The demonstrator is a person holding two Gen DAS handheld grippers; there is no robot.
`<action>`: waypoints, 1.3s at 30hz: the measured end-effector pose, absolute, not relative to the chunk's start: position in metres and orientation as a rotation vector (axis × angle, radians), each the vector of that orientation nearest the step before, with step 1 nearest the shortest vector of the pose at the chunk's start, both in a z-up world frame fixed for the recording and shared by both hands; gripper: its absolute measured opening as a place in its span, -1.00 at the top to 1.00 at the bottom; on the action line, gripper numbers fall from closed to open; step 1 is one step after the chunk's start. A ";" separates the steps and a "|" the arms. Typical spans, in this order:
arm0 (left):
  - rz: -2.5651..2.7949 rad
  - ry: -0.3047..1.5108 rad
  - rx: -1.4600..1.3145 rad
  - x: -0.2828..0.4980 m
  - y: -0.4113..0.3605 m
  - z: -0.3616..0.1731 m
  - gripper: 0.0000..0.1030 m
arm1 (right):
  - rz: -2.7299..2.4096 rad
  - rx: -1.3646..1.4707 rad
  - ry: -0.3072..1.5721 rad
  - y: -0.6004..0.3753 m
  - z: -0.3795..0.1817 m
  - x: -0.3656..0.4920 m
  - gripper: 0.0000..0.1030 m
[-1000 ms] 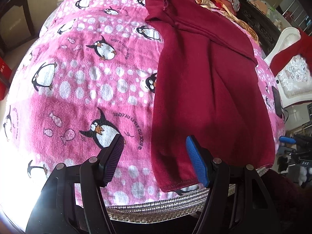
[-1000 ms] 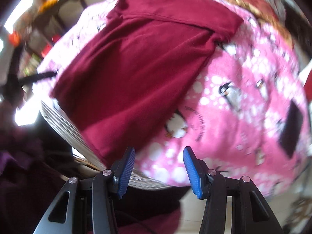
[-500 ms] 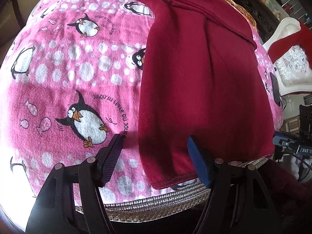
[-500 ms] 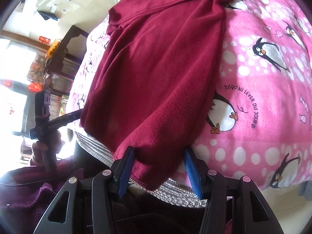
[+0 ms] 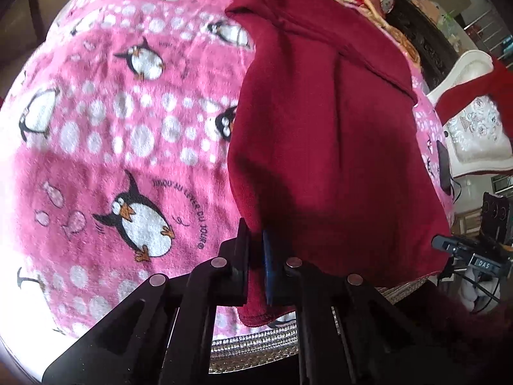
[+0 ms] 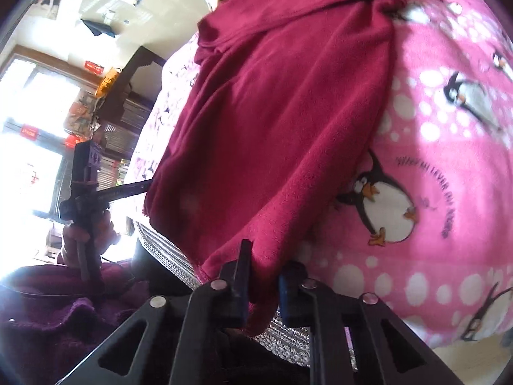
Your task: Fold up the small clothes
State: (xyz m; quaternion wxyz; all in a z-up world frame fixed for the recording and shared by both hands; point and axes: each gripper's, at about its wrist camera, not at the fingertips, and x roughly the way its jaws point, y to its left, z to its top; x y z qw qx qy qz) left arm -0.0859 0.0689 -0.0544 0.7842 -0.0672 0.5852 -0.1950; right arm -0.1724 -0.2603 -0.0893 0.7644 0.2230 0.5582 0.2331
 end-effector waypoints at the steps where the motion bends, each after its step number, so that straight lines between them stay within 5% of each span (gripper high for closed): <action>1: -0.429 1.235 -0.154 -0.088 0.074 -0.045 0.89 | 0.507 0.475 1.188 -0.264 -0.080 -0.174 0.78; 7: -0.444 1.173 -0.169 -0.101 0.094 -0.019 0.89 | 0.461 0.452 1.100 -0.297 -0.040 -0.190 0.81; 16: -0.477 1.165 -0.180 -0.084 0.076 -0.016 0.90 | 0.467 0.510 1.140 -0.306 -0.058 -0.174 0.81; 25: -0.502 0.908 -0.184 0.028 0.042 0.050 0.90 | 0.422 0.506 0.879 -0.343 0.009 -0.081 0.81; 39: -0.362 0.916 -0.151 0.191 -0.003 0.034 0.90 | 0.275 0.523 0.844 -0.384 0.011 0.080 0.81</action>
